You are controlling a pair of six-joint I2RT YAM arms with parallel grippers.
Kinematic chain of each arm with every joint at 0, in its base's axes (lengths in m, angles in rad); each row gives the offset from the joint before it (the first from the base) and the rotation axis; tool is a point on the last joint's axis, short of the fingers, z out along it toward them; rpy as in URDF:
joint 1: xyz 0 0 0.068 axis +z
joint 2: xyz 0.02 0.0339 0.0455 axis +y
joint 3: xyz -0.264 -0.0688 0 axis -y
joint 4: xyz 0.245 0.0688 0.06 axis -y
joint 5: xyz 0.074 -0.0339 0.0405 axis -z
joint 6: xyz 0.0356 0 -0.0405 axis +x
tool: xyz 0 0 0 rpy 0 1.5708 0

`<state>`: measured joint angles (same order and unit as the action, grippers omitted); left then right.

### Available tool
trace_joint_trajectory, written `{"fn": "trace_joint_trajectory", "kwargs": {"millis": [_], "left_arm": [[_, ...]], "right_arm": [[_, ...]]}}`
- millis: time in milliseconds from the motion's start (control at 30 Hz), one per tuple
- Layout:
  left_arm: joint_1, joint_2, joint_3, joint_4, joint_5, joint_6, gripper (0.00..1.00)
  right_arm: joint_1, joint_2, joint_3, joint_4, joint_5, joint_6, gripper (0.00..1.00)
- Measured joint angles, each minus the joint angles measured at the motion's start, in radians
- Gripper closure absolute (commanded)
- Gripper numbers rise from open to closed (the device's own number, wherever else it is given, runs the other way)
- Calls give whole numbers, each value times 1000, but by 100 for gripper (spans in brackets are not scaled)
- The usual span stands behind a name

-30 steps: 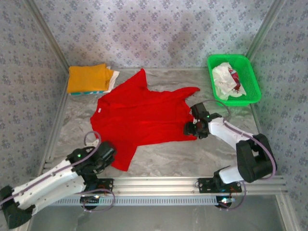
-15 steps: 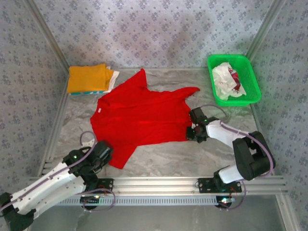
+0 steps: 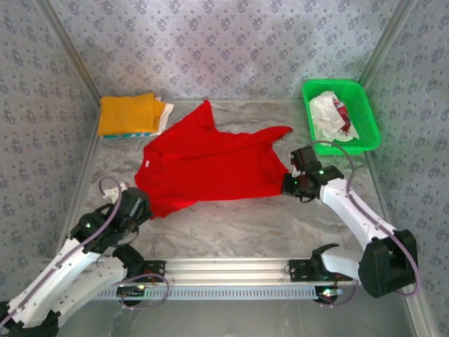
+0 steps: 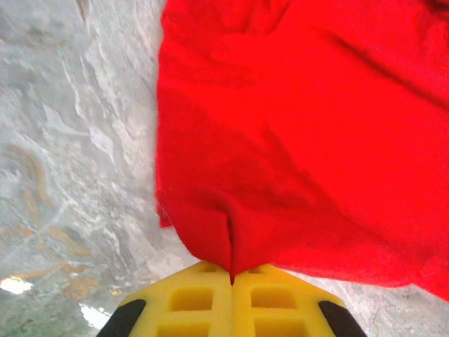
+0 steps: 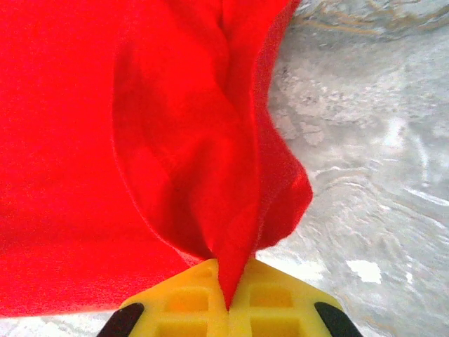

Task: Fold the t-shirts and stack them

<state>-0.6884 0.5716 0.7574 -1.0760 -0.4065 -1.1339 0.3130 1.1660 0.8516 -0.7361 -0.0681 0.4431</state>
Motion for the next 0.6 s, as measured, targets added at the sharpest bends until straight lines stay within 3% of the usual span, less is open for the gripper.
{"fn": "trace_joint_trajectory", "kwargs": {"millis": [267, 600], "left_arm": [[58, -1, 214, -42, -63, 194, 100], [60, 335, 1014, 32, -64, 668, 100]], "right_arm": [[-95, -102, 219, -196, -87, -67, 100], [-100, -158, 868, -299, -109, -112, 100]]}}
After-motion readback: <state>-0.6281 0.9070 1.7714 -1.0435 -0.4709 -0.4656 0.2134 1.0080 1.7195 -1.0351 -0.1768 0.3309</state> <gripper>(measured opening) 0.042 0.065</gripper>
